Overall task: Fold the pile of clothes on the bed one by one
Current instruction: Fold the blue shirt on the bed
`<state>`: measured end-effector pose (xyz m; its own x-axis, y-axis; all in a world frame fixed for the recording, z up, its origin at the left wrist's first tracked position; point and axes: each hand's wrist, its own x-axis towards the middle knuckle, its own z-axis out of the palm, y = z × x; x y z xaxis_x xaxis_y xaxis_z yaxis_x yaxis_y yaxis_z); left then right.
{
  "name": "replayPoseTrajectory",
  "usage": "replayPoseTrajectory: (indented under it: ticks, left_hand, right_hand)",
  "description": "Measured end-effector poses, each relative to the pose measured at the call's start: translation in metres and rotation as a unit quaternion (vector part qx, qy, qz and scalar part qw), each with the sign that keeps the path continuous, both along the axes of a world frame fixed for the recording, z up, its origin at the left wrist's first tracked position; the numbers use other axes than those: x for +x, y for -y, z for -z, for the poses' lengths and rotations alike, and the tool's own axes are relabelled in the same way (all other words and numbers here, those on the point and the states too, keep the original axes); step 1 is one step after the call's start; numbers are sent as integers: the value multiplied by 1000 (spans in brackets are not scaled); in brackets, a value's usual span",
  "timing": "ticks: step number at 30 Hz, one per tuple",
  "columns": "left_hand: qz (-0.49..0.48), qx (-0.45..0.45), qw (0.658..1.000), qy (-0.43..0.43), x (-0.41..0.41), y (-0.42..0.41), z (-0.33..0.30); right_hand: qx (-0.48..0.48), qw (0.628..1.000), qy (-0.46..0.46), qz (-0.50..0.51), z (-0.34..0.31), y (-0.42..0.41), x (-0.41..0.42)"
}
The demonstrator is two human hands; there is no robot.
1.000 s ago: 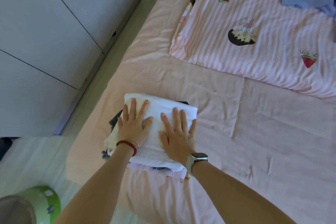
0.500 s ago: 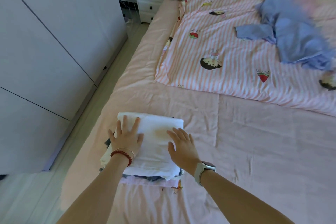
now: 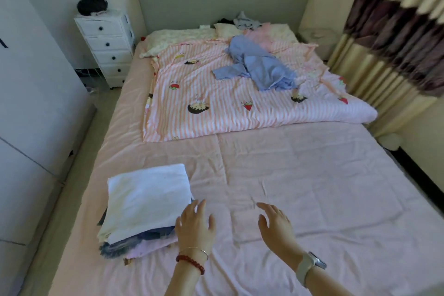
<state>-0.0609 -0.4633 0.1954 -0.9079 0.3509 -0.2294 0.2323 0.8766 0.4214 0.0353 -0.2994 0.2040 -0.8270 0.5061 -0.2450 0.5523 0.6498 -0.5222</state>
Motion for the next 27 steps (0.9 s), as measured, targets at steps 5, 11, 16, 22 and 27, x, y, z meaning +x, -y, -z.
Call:
replayPoseTrajectory:
  ticks: [5,11,16,22,27]
  left_hand:
    - [89,-31,996,-11,34,-52,-15]
    - [151,-26,988,-6,91,-115,-16]
    - [179,-52,982,-3,150,-191,-15]
    - [225,-60,972,-28,237,-313,-17]
    - [309,-72,948,-31,303,-417,-16]
  right_hand:
    - [-7,995,-32,93,-13,-38,75]
    - [-45,985,-48,162,-3,-87,160]
    - [-46,988,-35,146,3,-155,215]
    - [7,988,-17,156,-10,-265,313]
    - [15,975,1,221,-20,-341,391]
